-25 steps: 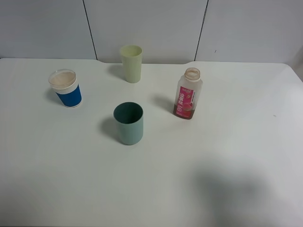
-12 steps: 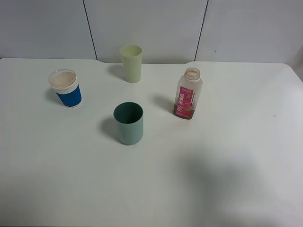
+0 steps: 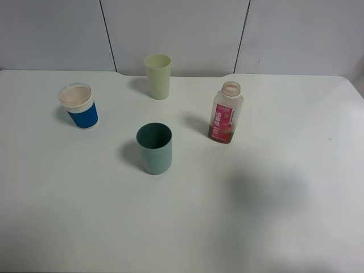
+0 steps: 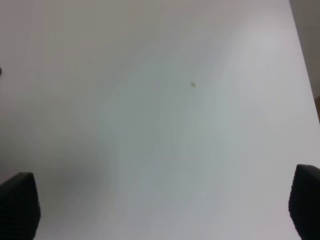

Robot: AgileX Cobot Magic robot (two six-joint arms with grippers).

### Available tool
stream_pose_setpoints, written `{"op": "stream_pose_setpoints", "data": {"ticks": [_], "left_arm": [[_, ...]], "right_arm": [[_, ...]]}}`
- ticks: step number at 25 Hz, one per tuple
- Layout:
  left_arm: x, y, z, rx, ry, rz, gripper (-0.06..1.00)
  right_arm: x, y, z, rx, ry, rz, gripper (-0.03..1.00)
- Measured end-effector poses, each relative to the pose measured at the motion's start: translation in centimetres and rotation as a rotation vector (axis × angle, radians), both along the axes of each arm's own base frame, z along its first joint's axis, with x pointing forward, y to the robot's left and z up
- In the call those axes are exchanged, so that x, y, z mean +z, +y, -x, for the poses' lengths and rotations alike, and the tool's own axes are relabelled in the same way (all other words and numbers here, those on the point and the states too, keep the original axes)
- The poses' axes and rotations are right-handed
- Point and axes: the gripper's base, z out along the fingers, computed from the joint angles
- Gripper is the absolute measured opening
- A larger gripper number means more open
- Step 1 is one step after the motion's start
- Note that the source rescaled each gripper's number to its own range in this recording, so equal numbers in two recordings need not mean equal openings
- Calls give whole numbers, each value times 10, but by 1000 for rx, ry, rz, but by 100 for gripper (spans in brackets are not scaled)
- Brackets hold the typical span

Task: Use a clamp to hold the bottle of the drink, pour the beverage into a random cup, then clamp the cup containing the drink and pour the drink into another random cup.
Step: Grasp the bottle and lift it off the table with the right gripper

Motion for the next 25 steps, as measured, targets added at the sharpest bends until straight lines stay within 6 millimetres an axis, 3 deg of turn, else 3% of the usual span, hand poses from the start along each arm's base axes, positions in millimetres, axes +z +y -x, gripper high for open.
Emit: {"op": "stream_pose_setpoints", "data": {"ticks": [10, 25], "left_arm": [[0, 0, 0, 0, 0, 0, 100], [0, 0, 0, 0, 0, 0, 100]], "right_arm": [[-9, -1, -23, 160, 109, 235, 100], [10, -1, -38, 237, -144, 413, 100]]}}
